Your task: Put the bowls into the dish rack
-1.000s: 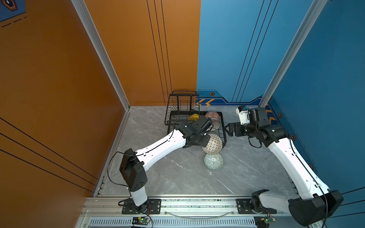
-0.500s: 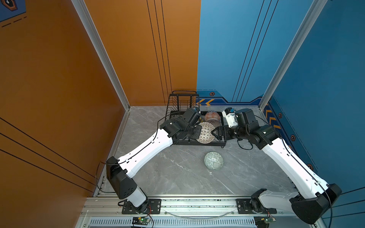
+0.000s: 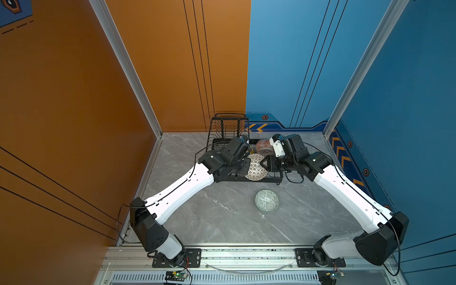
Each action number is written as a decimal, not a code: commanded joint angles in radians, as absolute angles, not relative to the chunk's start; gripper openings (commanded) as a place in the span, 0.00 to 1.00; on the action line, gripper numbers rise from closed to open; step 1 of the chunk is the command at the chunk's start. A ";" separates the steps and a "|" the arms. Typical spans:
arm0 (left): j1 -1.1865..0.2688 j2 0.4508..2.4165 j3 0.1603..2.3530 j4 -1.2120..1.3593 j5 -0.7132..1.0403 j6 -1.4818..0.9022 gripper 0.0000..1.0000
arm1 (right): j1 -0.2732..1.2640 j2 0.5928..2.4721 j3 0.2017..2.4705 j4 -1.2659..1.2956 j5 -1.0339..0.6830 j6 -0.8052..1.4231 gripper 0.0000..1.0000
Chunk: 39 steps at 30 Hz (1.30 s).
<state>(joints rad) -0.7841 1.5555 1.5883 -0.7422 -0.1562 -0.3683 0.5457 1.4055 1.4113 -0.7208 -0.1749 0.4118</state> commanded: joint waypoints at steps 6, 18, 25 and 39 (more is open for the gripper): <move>-0.776 1.523 1.590 -0.668 -0.133 -0.379 0.00 | 0.564 1.444 1.439 -0.718 -0.139 0.430 0.37; -0.772 1.510 1.569 -0.669 -0.115 -0.367 0.02 | 0.568 1.439 1.442 -0.728 -0.092 0.421 0.00; -0.765 1.464 1.525 -0.688 -0.102 -0.337 0.52 | 0.547 1.422 1.442 -0.733 -0.074 0.368 0.00; -0.716 1.411 1.486 -0.773 -0.076 -0.285 0.98 | 0.520 1.357 1.354 -0.573 0.160 -0.042 0.00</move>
